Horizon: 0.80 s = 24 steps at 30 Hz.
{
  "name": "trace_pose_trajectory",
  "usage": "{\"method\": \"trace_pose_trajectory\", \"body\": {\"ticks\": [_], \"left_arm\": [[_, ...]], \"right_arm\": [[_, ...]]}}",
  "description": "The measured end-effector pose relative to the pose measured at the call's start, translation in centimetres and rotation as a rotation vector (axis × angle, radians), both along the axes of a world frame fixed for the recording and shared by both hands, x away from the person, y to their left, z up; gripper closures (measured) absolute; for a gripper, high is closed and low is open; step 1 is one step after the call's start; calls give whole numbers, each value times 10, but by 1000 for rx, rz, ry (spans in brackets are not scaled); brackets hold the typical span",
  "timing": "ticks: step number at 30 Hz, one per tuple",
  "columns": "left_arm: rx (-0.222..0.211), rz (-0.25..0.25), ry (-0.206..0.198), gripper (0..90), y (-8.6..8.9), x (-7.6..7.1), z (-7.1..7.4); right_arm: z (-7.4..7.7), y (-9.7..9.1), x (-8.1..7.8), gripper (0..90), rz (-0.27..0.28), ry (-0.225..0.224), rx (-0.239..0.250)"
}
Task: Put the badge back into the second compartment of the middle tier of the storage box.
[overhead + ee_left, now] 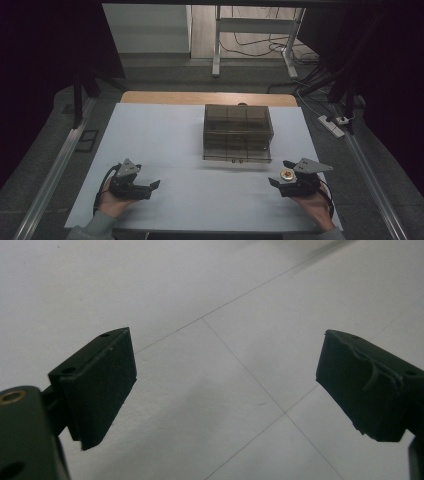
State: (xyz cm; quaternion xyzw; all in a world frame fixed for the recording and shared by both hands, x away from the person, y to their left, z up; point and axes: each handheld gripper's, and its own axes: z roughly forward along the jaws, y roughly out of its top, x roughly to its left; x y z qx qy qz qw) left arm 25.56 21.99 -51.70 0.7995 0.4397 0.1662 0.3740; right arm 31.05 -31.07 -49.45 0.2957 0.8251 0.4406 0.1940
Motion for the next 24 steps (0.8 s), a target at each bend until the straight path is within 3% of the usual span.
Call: {"method": "trace_pose_trajectory", "body": {"ticks": [24], "left_arm": [[0,-15,3,99,-2,-1,1]], "right_arm": [[8,-2,-4,158,-6,-4,-10]]}}
